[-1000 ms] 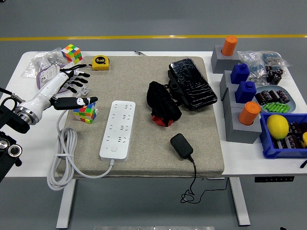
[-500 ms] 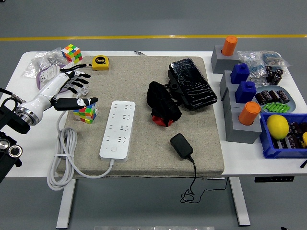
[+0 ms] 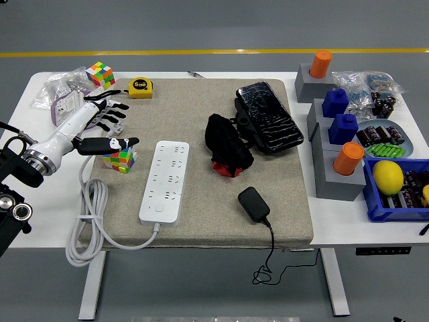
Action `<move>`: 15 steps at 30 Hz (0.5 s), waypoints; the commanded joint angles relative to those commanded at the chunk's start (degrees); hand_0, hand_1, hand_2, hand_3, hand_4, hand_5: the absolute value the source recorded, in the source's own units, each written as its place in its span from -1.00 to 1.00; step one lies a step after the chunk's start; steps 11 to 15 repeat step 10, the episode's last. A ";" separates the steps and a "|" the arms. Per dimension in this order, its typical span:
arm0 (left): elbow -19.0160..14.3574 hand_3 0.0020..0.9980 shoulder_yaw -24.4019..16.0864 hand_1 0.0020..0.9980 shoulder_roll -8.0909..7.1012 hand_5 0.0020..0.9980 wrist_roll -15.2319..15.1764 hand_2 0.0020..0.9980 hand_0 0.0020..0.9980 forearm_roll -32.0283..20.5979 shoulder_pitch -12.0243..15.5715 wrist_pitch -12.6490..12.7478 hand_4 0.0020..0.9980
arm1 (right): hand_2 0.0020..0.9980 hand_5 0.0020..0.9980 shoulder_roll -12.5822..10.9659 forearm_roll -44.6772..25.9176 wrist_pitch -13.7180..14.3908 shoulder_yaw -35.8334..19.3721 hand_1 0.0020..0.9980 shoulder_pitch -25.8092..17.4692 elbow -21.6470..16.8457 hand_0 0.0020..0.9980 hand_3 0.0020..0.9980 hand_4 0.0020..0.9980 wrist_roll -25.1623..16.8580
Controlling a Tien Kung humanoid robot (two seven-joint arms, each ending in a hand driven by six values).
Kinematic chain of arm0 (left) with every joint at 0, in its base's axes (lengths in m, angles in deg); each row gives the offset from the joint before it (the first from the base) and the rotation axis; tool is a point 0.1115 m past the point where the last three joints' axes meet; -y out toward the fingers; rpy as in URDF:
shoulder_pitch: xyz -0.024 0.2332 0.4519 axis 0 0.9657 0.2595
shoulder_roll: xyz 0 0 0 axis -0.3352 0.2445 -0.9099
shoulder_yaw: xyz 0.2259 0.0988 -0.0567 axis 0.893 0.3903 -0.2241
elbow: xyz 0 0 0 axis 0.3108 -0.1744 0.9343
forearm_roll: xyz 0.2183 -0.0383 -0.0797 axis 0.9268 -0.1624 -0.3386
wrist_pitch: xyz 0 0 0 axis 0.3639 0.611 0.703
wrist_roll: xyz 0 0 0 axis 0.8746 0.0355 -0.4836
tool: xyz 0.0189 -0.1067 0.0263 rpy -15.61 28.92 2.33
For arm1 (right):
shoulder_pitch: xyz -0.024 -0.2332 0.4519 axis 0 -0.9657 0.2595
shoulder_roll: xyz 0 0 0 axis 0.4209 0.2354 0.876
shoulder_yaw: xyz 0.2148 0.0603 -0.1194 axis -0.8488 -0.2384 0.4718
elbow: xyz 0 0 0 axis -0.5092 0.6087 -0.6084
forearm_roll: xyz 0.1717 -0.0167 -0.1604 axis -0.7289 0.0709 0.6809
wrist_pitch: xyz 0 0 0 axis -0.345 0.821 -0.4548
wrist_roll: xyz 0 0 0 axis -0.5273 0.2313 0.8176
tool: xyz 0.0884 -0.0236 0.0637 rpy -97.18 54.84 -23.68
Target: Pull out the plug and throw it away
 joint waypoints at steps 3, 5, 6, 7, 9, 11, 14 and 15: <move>-0.01 0.58 0.01 0.40 0.10 -0.14 0.00 0.47 0.07 -0.02 0.15 -0.05 0.87 | 0.37 -0.03 0.07 0.06 -0.01 -0.01 0.36 -0.16 0.00 0.28 0.21 1.00 0.03; 0.05 0.58 0.01 0.40 0.17 -0.14 0.01 0.47 0.07 0.00 0.23 -0.10 0.87 | 0.37 -0.03 0.21 0.01 -0.05 0.06 0.36 -0.29 0.00 0.28 0.21 1.00 -0.02; 0.07 0.58 0.01 0.40 0.19 -0.14 0.00 0.47 0.07 0.00 0.25 -0.10 0.87 | 0.37 -0.03 0.26 -0.02 -0.06 0.07 0.36 -0.34 0.00 0.28 0.21 1.00 -0.04; 0.11 0.58 -0.02 0.40 0.22 -0.14 0.00 0.47 0.07 -0.01 0.29 -0.11 0.87 | 0.37 -0.03 0.32 -0.02 -0.07 0.05 0.36 -0.40 0.00 0.28 0.21 1.00 -0.06; 0.15 0.58 -0.12 0.40 0.29 -0.14 0.03 0.47 0.07 0.02 0.39 -0.13 0.87 | 0.37 -0.03 0.42 0.03 -0.07 -0.01 0.36 -0.51 0.00 0.28 0.21 1.00 -0.09; 0.09 0.58 -0.17 0.40 0.30 -0.14 0.05 0.47 0.07 0.03 0.45 -0.16 0.87 | 0.37 -0.03 0.44 0.00 -0.09 0.04 0.36 -0.59 0.00 0.28 0.21 1.00 -0.10; 0.09 0.58 -0.17 0.40 0.30 -0.14 0.05 0.47 0.07 0.03 0.45 -0.16 0.87 | 0.37 -0.03 0.44 0.00 -0.09 0.04 0.36 -0.59 0.00 0.28 0.21 1.00 -0.10; 0.09 0.58 -0.17 0.40 0.30 -0.14 0.05 0.47 0.07 0.03 0.45 -0.16 0.87 | 0.37 -0.03 0.44 0.00 -0.09 0.04 0.36 -0.59 0.00 0.28 0.21 1.00 -0.10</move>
